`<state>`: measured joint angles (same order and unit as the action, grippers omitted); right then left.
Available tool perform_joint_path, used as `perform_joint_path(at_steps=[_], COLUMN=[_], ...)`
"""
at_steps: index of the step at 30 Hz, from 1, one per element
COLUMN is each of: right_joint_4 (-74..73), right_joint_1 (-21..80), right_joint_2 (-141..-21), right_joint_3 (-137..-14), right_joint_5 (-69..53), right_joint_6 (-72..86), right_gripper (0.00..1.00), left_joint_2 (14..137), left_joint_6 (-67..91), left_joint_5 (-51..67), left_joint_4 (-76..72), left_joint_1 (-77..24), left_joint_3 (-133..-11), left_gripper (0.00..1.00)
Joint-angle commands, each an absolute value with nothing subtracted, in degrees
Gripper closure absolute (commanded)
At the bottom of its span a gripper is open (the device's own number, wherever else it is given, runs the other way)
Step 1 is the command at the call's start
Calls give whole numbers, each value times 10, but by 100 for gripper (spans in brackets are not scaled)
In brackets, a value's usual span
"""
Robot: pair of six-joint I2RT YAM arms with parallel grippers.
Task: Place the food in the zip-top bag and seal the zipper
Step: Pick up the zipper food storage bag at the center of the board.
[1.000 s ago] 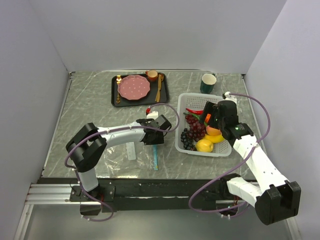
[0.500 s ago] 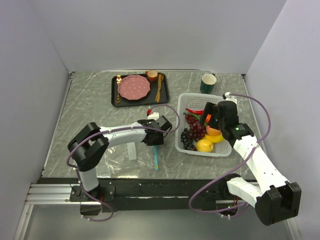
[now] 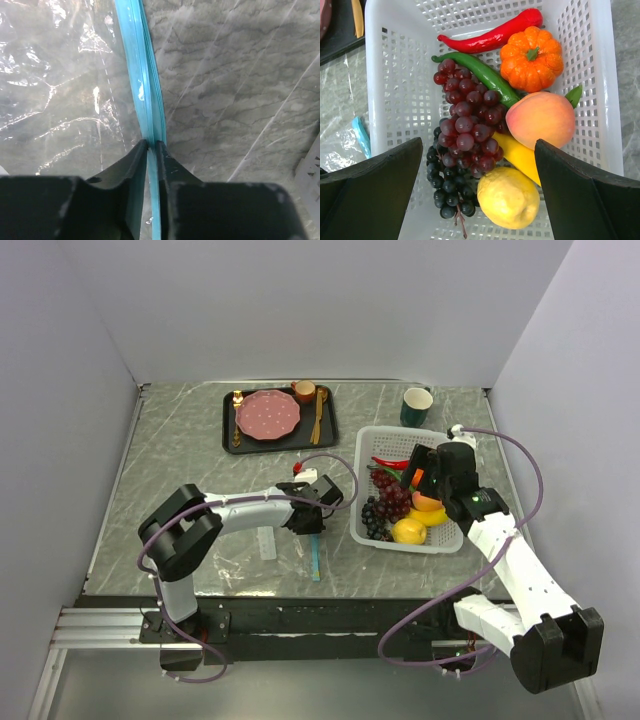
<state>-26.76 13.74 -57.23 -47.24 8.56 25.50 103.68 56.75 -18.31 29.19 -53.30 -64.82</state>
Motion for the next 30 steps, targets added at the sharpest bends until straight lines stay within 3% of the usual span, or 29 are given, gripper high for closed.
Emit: perform_joint_path(at_steps=[1,4,6,12,14,17,19,23,30], right_joint_4=[-265,-266,-268,-250,-230,-195,-183,-144,-77], right_joint_1=[141,141,141,141,141,142,142,149,225], right_joint_2=[-558,-557,-555,-534,-528,-518,-519,-532,-596], right_joint_3=[-483,-483,-483,-478,-476,-463,-457,-452,-471], right_joint_5=[94,93,91,34,-25,-92,-118,-195,-272], right_joint_6=[257,258,258,261,267,291,302,328,358], right_gripper=[0,0,0,0,5,21,46,78,91], left_joint_2=[1048,1038,1027,975,940,885,857,796,764], left_joint_6=[577,579,577,577,571,567,578,570,554], left_joint_5=[-184,-190,-192,-231,-246,-257,-261,-257,-278], left_joint_4=[289,290,294,329,337,342,333,316,298], left_joint_1=[-536,-535,-535,-536,-535,-534,-533,-531,-527], left_joint_3=[-640,-637,-637,-642,-643,-642,-624,-600,-588], left_gripper=[83,87,98,99,99,99,99,99,99])
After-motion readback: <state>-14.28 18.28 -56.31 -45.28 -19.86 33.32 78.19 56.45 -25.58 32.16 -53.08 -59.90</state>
